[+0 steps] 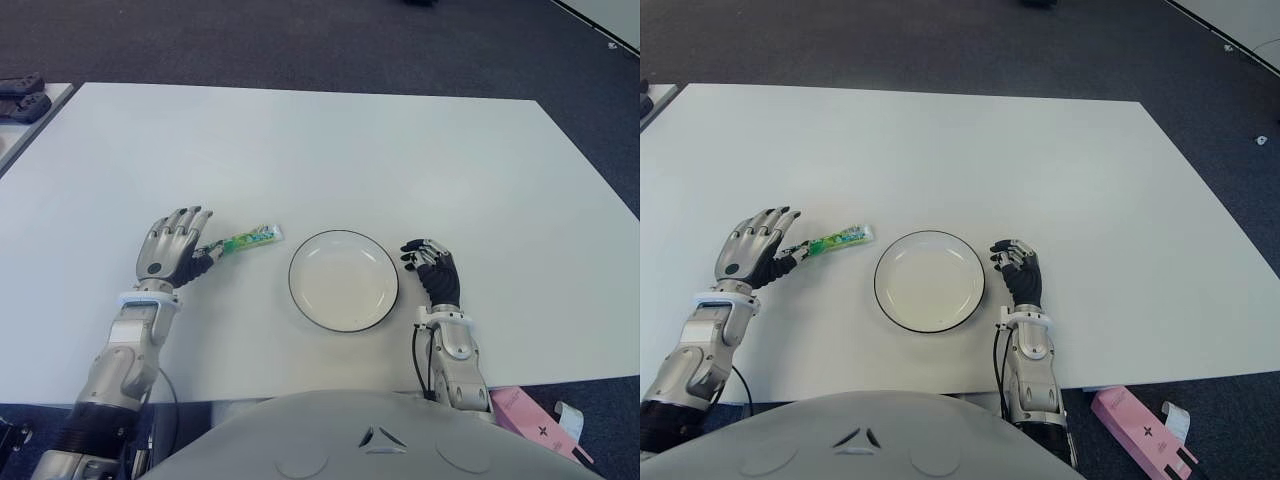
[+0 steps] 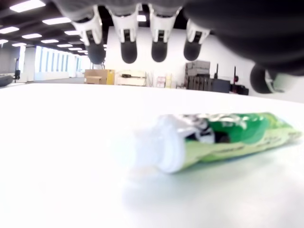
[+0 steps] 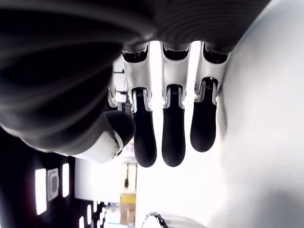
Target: Put the toothpaste on the table into the plate.
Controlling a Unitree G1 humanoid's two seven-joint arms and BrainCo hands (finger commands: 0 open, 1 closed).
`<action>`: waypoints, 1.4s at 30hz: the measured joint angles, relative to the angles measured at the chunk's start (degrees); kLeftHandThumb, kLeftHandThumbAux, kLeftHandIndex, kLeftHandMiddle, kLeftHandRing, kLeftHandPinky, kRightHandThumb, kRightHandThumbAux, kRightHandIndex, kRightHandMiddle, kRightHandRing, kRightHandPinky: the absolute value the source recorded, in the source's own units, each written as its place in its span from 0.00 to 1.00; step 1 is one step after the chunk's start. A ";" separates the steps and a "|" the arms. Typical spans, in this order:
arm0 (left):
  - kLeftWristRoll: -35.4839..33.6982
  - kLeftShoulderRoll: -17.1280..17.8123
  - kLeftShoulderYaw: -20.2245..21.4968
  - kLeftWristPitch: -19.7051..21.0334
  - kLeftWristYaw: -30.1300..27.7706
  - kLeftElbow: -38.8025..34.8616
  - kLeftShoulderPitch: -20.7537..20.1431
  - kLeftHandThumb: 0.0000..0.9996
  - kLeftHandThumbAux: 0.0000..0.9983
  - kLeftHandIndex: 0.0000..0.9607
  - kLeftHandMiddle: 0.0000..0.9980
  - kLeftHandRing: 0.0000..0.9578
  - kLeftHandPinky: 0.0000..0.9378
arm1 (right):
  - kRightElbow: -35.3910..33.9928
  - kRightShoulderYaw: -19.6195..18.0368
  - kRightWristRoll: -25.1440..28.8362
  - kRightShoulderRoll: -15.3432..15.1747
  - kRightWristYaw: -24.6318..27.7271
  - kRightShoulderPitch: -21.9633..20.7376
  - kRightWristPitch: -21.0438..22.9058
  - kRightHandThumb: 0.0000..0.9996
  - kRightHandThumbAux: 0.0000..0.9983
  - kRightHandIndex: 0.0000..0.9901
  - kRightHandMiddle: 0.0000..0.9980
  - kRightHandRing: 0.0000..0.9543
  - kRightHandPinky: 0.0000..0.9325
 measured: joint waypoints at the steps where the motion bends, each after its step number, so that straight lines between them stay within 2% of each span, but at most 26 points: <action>1: -0.05 0.44 -0.30 -0.09 -0.44 0.05 -0.11 0.48 0.13 0.00 0.00 0.00 0.00 | -0.05 -0.01 0.00 0.00 0.00 0.02 0.00 0.71 0.73 0.43 0.48 0.51 0.53; 23: -1.82 9.01 -6.82 -3.15 -11.92 0.33 -1.24 0.42 0.10 0.00 0.00 0.00 0.00 | -1.16 -0.09 0.00 -0.02 -0.01 1.42 0.00 0.71 0.73 0.43 0.49 0.51 0.52; 35: -0.38 13.72 -10.42 -3.42 -16.84 -0.89 -3.95 0.42 0.12 0.00 0.00 0.00 0.00 | -1.50 -0.19 0.05 -0.13 0.01 1.93 0.00 0.71 0.73 0.43 0.49 0.51 0.52; 42: 0.98 17.69 -13.00 -4.77 -20.27 -1.31 -6.17 0.42 0.13 0.00 0.00 0.00 0.00 | -1.56 -0.19 0.03 -0.16 0.01 2.03 0.01 0.71 0.73 0.43 0.49 0.51 0.52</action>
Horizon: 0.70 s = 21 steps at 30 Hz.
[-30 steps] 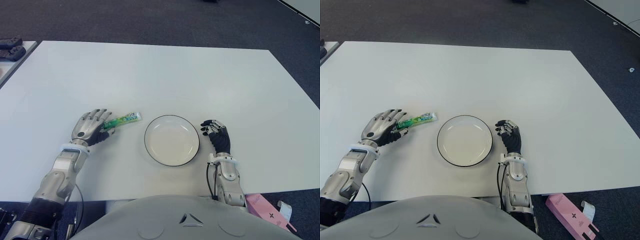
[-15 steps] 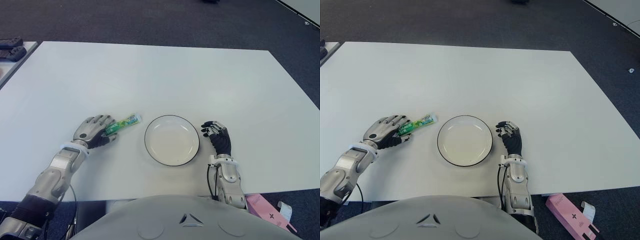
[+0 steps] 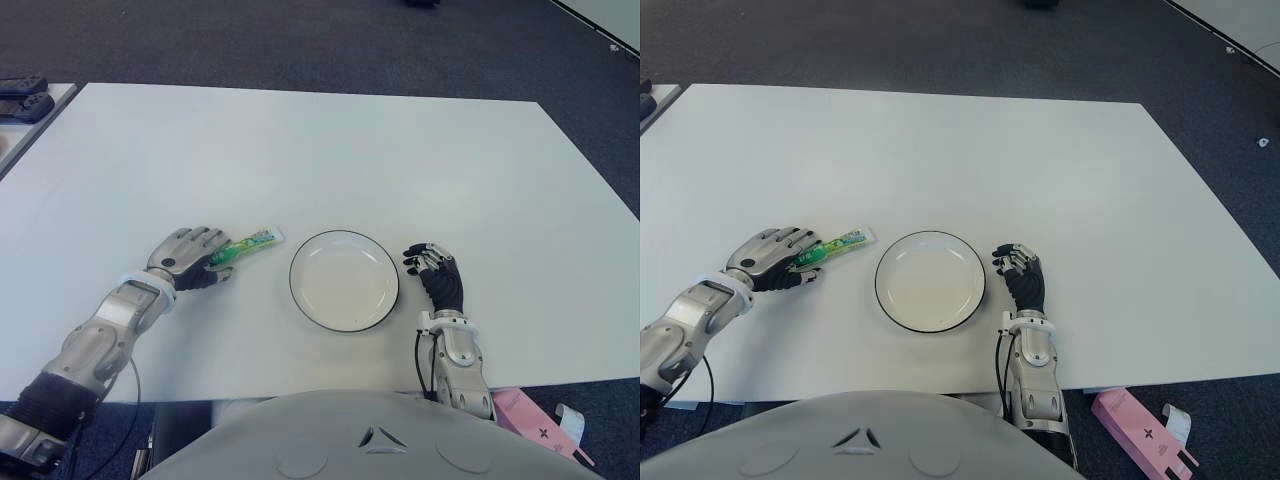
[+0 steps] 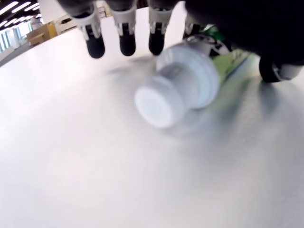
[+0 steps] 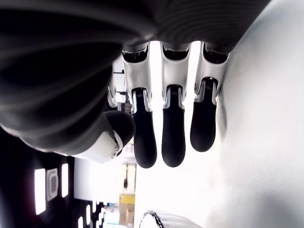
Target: Put the toothpaste on the table into the plate.
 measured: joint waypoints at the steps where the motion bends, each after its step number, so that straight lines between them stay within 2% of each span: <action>1: 0.17 0.48 -0.29 -0.19 -0.30 -0.09 -0.27 0.42 0.13 0.00 0.00 0.00 0.00 | -0.02 0.00 0.00 0.00 0.00 0.03 0.00 0.71 0.73 0.43 0.49 0.51 0.52; 10: 1.43 3.66 -2.64 -1.57 -2.37 -0.82 -2.39 0.39 0.14 0.00 0.00 0.00 0.00 | -0.33 0.01 -0.05 0.06 -0.05 0.34 0.00 0.71 0.73 0.43 0.49 0.51 0.52; 17: 2.02 4.05 -3.79 -1.82 -2.39 -0.64 -3.31 0.41 0.17 0.00 0.00 0.00 0.01 | -0.64 0.00 -0.04 0.07 -0.06 0.65 0.02 0.71 0.73 0.43 0.49 0.51 0.53; 21: 2.92 3.51 -4.26 -1.73 -1.21 -0.37 -3.42 0.43 0.20 0.00 0.00 0.00 0.06 | -0.82 -0.01 -0.04 0.10 -0.08 0.85 0.02 0.71 0.73 0.43 0.49 0.51 0.52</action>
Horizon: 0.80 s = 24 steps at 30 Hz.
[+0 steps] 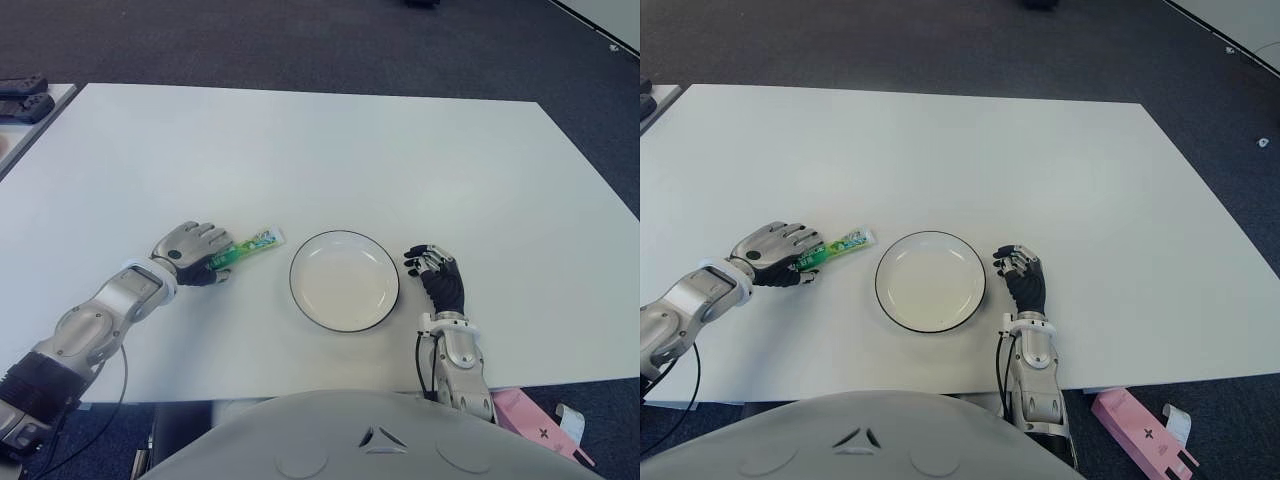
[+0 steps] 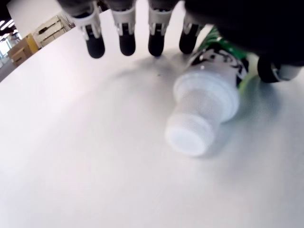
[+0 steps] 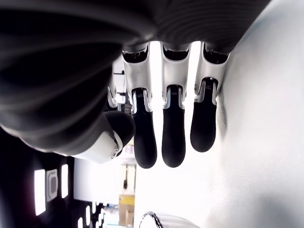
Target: Put the toothpaste on the table into the plate.
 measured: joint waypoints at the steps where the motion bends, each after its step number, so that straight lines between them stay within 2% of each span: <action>1: 0.40 -0.26 -0.17 0.09 0.89 0.18 0.06 0.46 0.24 0.00 0.02 0.02 0.10 | -0.05 0.00 0.00 0.01 -0.01 0.07 0.00 0.71 0.73 0.43 0.49 0.50 0.52; 4: 1.75 -1.64 -0.60 0.86 5.03 1.09 0.76 0.52 0.30 0.00 0.06 0.08 0.18 | -0.22 0.00 0.00 0.02 -0.02 0.25 0.01 0.71 0.73 0.43 0.48 0.50 0.51; 8: 3.12 -3.69 -0.77 2.27 11.07 2.26 2.61 0.60 0.35 0.09 0.16 0.20 0.34 | -0.30 -0.01 0.02 0.05 -0.02 0.39 0.02 0.71 0.73 0.43 0.48 0.50 0.51; 10: 3.46 -5.15 -0.80 3.26 14.43 2.68 3.66 0.69 0.39 0.26 0.28 0.34 0.46 | -0.33 -0.06 0.04 0.06 -0.05 0.44 0.02 0.71 0.73 0.43 0.48 0.50 0.52; 12: 3.54 -6.74 -0.55 4.66 16.98 3.08 4.66 0.72 0.40 0.33 0.33 0.39 0.50 | -0.35 -0.08 0.04 0.08 -0.08 0.42 0.02 0.71 0.73 0.43 0.49 0.50 0.52; 14: 3.30 -8.04 -0.33 5.68 18.65 3.30 5.20 0.73 0.57 0.40 0.44 0.49 0.58 | -0.36 -0.09 0.03 0.07 -0.15 0.43 0.02 0.71 0.72 0.43 0.49 0.50 0.52; 17: 2.07 -9.88 0.55 6.97 20.17 2.80 6.48 0.79 0.63 0.42 0.47 0.57 0.64 | -0.41 -0.06 0.02 0.11 -0.16 0.38 0.02 0.71 0.72 0.43 0.49 0.51 0.52; 19: 1.14 -10.81 1.28 7.62 20.79 2.37 7.12 0.82 0.65 0.41 0.50 0.65 0.72 | -0.47 -0.08 0.03 0.13 -0.16 0.42 0.02 0.71 0.72 0.43 0.49 0.51 0.52; 24: -0.65 -12.75 2.49 8.92 21.54 1.73 8.37 0.84 0.67 0.41 0.54 0.74 0.82 | -0.48 -0.13 0.04 0.07 -0.16 0.45 0.02 0.71 0.72 0.43 0.49 0.51 0.52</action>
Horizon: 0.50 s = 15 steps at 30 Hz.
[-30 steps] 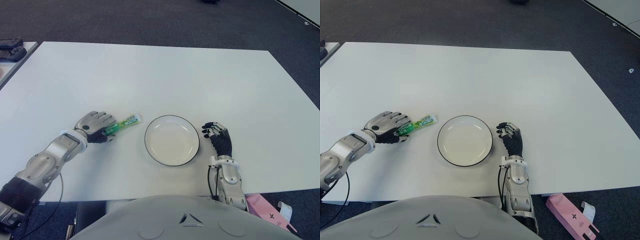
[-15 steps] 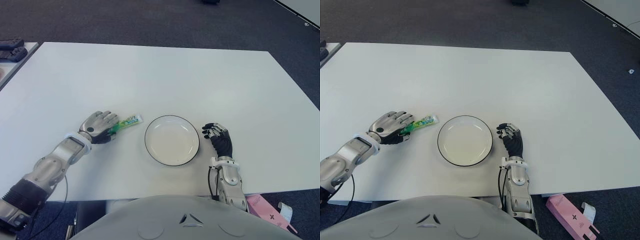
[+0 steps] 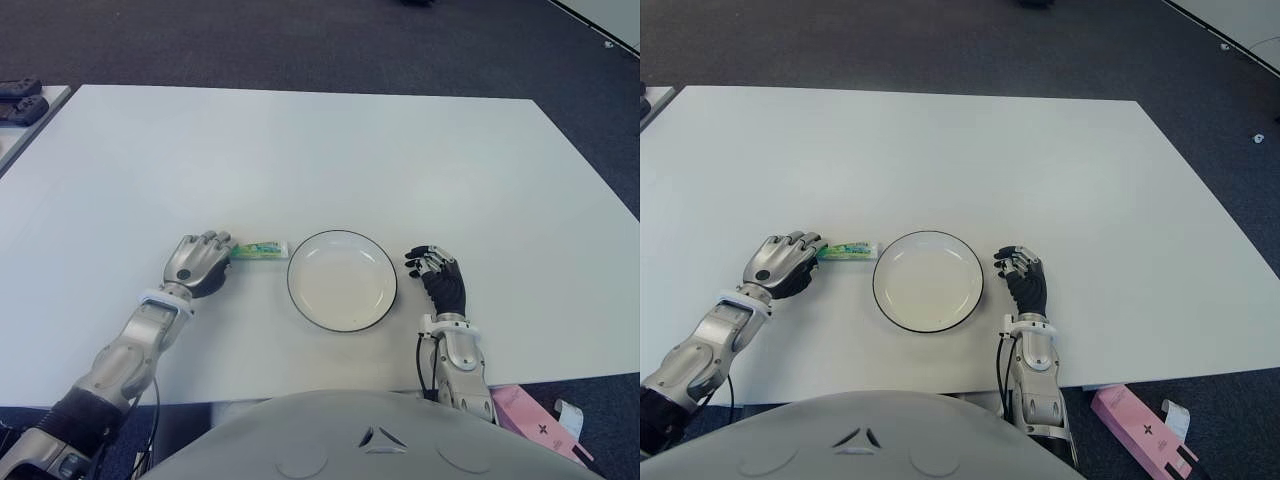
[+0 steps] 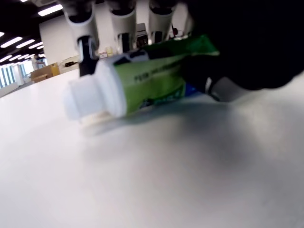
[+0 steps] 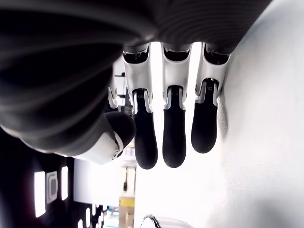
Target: Put the toothpaste on the table into the plate.
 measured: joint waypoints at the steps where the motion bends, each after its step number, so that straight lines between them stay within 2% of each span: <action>1: -0.21 -0.28 0.13 0.31 0.10 -0.21 0.29 0.84 0.67 0.41 0.55 0.75 0.83 | 0.00 0.00 0.00 -0.02 0.00 -0.01 0.00 0.71 0.72 0.43 0.49 0.51 0.52; 15: -1.13 -2.90 1.52 2.79 1.08 -1.56 2.48 0.85 0.67 0.42 0.56 0.82 0.88 | 0.10 -0.06 0.00 -0.09 0.00 -0.08 -0.02 0.71 0.72 0.43 0.49 0.51 0.52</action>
